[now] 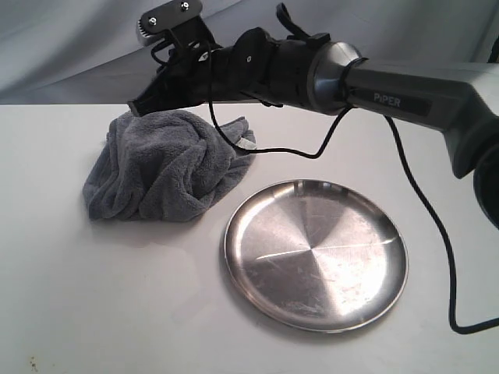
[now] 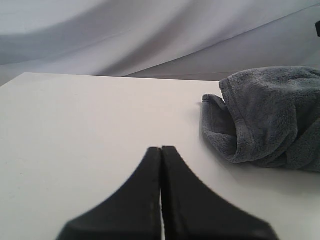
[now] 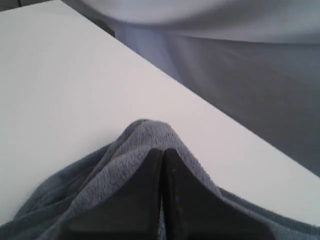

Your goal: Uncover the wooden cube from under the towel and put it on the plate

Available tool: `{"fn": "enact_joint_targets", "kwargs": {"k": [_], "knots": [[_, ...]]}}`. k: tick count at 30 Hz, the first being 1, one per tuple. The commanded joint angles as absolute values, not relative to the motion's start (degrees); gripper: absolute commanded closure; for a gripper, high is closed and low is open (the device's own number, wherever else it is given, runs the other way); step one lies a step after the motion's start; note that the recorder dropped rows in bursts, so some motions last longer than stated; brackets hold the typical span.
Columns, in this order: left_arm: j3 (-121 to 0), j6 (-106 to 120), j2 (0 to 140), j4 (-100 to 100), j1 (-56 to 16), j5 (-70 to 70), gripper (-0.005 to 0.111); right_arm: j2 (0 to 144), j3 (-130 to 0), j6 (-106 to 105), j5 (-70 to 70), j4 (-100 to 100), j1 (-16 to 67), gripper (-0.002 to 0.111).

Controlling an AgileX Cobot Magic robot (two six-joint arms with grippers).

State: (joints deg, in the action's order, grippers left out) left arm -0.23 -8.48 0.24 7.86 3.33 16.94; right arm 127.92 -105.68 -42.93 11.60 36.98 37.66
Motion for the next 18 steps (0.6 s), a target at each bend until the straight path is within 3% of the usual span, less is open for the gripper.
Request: {"fn": "enact_joint_targets", "kwargs": {"k": [1,18], "knots": [[0.00,-8.74,0.00,7.87,3.39,16.53,0.107,127.73,-105.75,-41.04,19.73,36.92,36.58,0.108],[0.00,-8.74,0.00,7.87,3.39,16.53,0.107,127.73,-105.75,-44.73,53.64,44.42,36.59,0.108]]}}
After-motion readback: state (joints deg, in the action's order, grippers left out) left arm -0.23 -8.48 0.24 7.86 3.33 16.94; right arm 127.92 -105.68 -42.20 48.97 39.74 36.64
